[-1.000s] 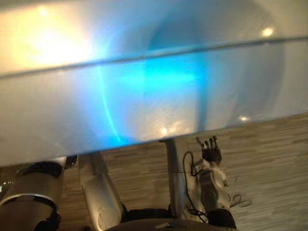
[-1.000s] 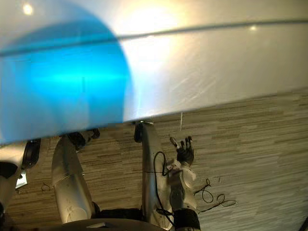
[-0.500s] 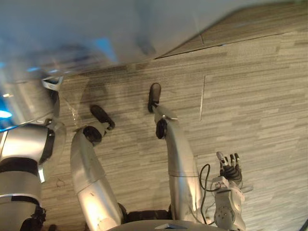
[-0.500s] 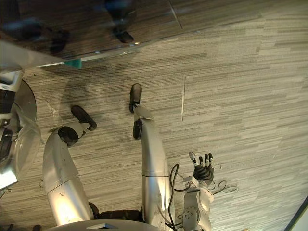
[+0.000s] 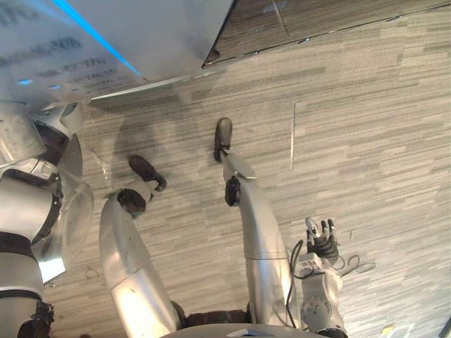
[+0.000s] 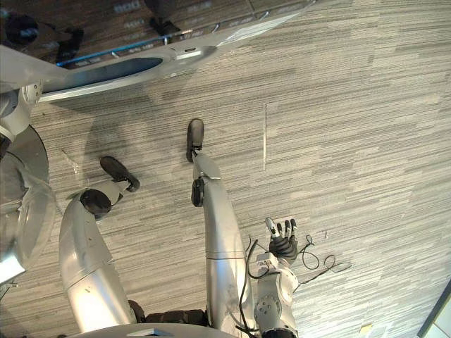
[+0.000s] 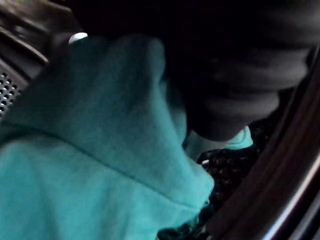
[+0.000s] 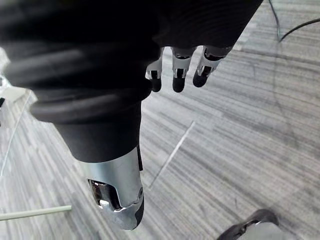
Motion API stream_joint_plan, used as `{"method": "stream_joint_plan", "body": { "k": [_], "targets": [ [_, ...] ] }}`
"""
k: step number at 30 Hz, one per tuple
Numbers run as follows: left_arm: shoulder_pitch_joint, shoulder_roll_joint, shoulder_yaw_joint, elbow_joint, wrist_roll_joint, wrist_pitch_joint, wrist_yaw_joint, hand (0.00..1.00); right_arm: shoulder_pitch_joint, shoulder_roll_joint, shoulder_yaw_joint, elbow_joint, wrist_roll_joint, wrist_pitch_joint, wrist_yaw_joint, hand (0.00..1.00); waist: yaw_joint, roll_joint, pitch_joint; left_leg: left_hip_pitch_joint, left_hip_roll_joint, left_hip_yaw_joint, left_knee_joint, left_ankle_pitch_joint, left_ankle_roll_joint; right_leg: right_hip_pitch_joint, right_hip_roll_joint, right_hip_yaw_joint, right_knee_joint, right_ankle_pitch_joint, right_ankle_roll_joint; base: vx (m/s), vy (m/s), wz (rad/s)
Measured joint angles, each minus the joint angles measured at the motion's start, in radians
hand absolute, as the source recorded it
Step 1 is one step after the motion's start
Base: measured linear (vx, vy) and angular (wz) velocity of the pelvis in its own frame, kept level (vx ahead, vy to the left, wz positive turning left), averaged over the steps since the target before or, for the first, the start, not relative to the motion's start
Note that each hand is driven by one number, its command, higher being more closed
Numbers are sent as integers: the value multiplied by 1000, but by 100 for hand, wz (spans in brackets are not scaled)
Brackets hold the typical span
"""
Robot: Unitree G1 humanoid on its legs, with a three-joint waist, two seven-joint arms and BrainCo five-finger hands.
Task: Pick up the laundry basket with both hands and put the clothes into the washing machine.
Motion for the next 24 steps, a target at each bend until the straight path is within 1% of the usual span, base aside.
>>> {"method": "stream_joint_plan", "body": {
  "k": [1,2,3,4,5,6,7,8,9,10,11,12,13,14,15,16,17,18,19,20,21,23,24],
  "targets": [
    [6,-23,68,1,-2,12,-4,100,-7,9,4,0,0,-4,0,0,-1,-1,-1,-2,0,-2,-5,1,-2,-1,0,-3,1,-9,4,0,-17,3],
    [5,-62,164,3,-22,36,0,100,-16,25,4,-1,0,-8,-1,0,-1,-2,-3,-7,3,-9,-8,4,-6,-3,-2,-14,4,-21,15,0,0,0],
    [3,-89,220,4,-43,54,6,100,-18,35,4,-2,0,-10,-1,0,-2,-5,-8,-12,3,-10,-12,5,-8,-6,-5,-21,3,-24,17,0,0,0],
    [-12,-146,328,7,-121,89,18,100,-19,52,4,-10,0,-12,-3,0,-2,-15,-18,-16,3,-7,-23,9,-15,-16,-8,-25,3,-35,29,5,-36,2],
    [-28,-185,397,13,-210,107,40,100,-19,60,5,-22,0,-13,-4,0,-2,-22,-26,-22,4,-6,-31,12,-19,-24,-9,-28,7,-41,32,8,-55,7],
    [-45,-220,464,33,-283,112,61,100,-19,70,4,-35,0,-15,-8,0,-5,-30,-35,-27,3,-7,-36,15,-24,-33,-11,-31,13,-48,33,10,-54,11],
    [-71,-251,519,68,-451,102,84,100,-20,84,4,-44,-1,-14,-21,0,-8,-38,-41,-32,1,-12,-46,22,-35,-33,-13,-46,4,-52,39,14,-52,5],
    [-88,-262,531,99,-658,63,105,100,-23,92,4,-58,-1,-13,-33,0,-4,-41,-42,-32,-1,-17,-61,28,-44,-28,-13,-58,-14,-59,49,46,-85,-8],
    [-95,-270,534,114,-1030,-1,120,100,-27,93,-7,-81,-9,5,-50,0,8,-41,-44,-34,26,-16,-68,43,-41,-53,-17,-68,135,-99,18,83,-96,-1],
    [-98,-272,533,111,-1173,-28,115,100,-26,94,-17,-80,-15,11,-57,0,-2,-40,-42,-41,32,-20,-47,47,-48,-52,-18,-59,213,-119,3,163,-102,16],
    [-114,-270,533,103,-1471,-98,107,100,-30,99,-32,-78,-22,29,-84,0,-13,-47,-49,-65,41,-28,-2,57,-56,-35,-4,-43,192,-189,-27,178,-44,2],
    [-146,-263,534,95,-1652,-133,96,100,-40,95,-43,-90,-26,36,-99,0,-1,-46,-51,-65,40,-42,50,26,-56,-39,5,-46,184,-187,-27,160,-11,-22],
    [-160,-254,535,79,-1706,-145,93,100,-40,87,-44,-99,-33,41,-102,0,2,-44,-52,-61,36,-45,31,-6,-43,-40,9,-50,172,-183,-21,89,26,-45],
    [-177,-241,539,48,-1730,-160,89,100,-40,92,-43,-118,-50,49,-111,0,5,-44,-50,-65,40,-44,19,-6,-41,-39,10,-55,166,-173,-13,48,20,-26],
    [-190,-224,541,3,-1732,-180,84,100,-31,94,-41,-122,-63,49,-112,0,4,-42,-42,-69,46,-33,19,-5,-42,-45,7,-57,188,-179,-14,45,13,-14],
    [-210,-199,542,-48,-1732,-203,79,100,-24,94,-47,-130,-65,48,-114,0,1,-48,-31,-78,51,-19,27,-1,-42,-52,6,-56,168,-167,-24,33,2,-13],
    [-221,-184,543,-62,-1738,-222,79,0,-24,95,-47,-135,-66,48,-114,0,6,-48,-27,-87,53,-19,29,1,-44,-59,10,-56,159,-163,-22,28,9,-45],
    [-244,-148,585,-95,-1722,-263,86,0,-25,94,-37,-159,-70,48,-112,0,13,-45,-6,-111,58,-18,9,4,-42,-73,19,-59,119,-149,-3,12,4,-49],
    [-244,-144,592,-94,-1716,-265,89,0,-24,93,-35,-160,-71,48,-111,0,15,-45,-2,-114,61,-18,8,5,-39,-77,17,-61,126,-144,-12,20,2,-40],
    [-236,-143,614,-89,-1677,-262,105,0,-7,93,-37,-156,-78,49,-110,0,11,-43,1,-136,63,-20,28,16,-23,-90,7,-68,153,-132,-31,18,-3,-8],
    [-235,-141,615,-89,-1654,-260,113,0,-5,93,-38,-155,-79,49,-110,0,14,-44,7,-144,62,-20,30,19,-24,-100,7,-70,154,-131,-31,23,-7,-3],
    [-220,-142,614,-75,-1624,-246,123,0,-6,93,-32,-160,-81,49,-107,0,13,-44,7,-152,63,-24,31,31,-11,-106,7,-74,162,-125,-29,10,-6,3],
    [-212,-142,612,-69,-1549,-214,124,0,-5,93,-34,-160,-82,48,-96,0,8,-44,7,-152,58,-30,33,39,-8,-105,2,-78,174,-126,-31,22,-11,13]
  ]
}}
